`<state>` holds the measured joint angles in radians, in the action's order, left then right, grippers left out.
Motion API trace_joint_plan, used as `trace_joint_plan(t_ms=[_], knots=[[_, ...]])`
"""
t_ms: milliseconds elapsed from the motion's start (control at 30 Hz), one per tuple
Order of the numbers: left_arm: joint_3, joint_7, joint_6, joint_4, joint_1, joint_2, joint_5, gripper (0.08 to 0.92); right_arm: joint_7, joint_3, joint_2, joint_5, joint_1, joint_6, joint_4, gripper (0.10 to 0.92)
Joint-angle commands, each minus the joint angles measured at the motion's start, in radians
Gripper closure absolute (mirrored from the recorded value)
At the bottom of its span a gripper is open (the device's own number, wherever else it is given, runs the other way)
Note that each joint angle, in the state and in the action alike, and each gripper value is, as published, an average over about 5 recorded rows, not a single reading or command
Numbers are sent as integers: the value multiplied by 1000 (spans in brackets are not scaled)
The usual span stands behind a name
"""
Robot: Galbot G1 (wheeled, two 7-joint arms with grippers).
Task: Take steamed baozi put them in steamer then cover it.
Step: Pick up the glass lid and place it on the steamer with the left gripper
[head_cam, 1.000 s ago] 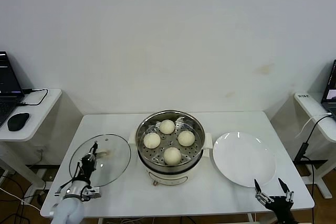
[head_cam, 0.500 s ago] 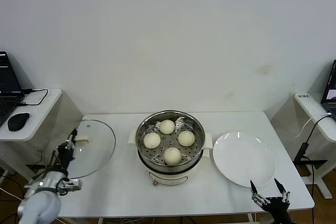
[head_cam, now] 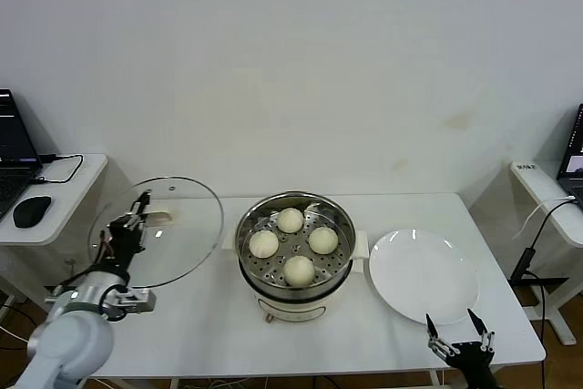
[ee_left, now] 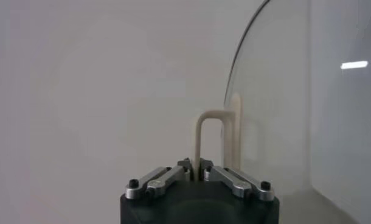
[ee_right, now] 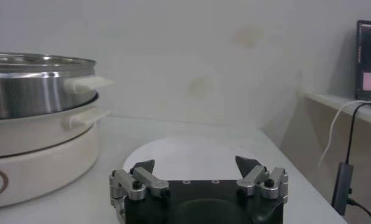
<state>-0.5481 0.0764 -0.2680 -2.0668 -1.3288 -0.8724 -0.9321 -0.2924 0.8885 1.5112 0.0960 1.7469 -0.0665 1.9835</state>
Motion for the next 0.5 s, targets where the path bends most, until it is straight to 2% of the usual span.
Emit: trace_joint_plan(t_ms=[33,267,500], knots=[[317,75,-158,-85,163,-2,-23,852,7,-20,46,-118,-6,-18,-5,203],[489,136,-221,10,335,-132,-180,852,13,-48,67,-144,-10,-12,-3,203],[580,211,-251,72,407,-258,-347,852,19,-41,67,-165,-16,-16,-18,203]])
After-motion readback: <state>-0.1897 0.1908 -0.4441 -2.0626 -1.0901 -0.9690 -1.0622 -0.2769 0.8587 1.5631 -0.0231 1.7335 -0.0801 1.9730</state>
